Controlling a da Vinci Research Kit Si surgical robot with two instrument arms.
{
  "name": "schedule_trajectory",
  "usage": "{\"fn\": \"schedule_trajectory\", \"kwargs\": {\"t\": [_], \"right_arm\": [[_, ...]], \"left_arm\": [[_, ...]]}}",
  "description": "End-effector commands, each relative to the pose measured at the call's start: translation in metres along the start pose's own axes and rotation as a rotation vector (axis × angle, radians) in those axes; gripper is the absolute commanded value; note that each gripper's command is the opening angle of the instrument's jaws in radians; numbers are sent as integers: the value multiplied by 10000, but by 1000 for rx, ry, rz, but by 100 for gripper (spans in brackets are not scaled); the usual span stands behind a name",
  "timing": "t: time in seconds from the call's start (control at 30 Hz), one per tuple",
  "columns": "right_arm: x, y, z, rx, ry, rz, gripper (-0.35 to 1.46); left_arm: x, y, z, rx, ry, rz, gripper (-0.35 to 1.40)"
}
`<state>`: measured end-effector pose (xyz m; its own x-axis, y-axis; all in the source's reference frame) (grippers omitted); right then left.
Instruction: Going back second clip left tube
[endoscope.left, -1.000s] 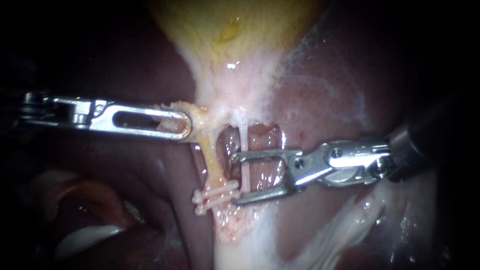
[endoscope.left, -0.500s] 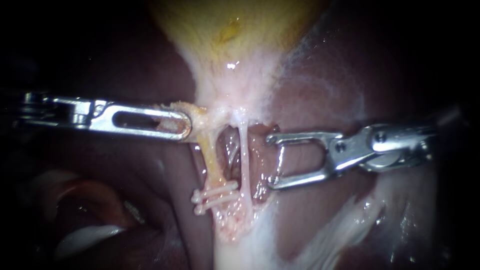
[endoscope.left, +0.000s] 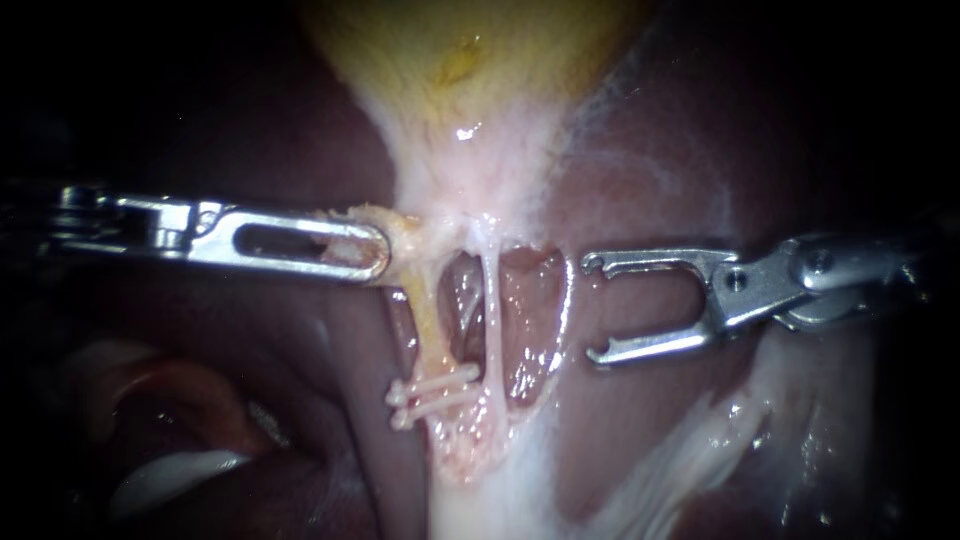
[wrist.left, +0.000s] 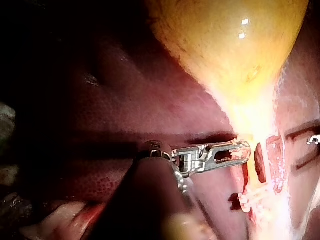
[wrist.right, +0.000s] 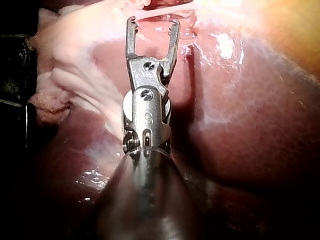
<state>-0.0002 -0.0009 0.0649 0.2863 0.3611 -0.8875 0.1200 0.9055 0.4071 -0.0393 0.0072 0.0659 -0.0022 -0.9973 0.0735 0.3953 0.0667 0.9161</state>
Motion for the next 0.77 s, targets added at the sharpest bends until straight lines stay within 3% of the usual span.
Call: {"fn": "schedule_trajectory", "kwargs": {"t": [0.03,0.3,0.77], "right_arm": [[0,0,0,0,0,0,50],[0,-1,0,-1,0,0,50],[1,0,1,-1,0,0,50]], "left_arm": [[0,1,5,-3,3,1,-35],[0,16,32,-10,20,8,-35],[0,20,34,-12,22,10,-35]]}}
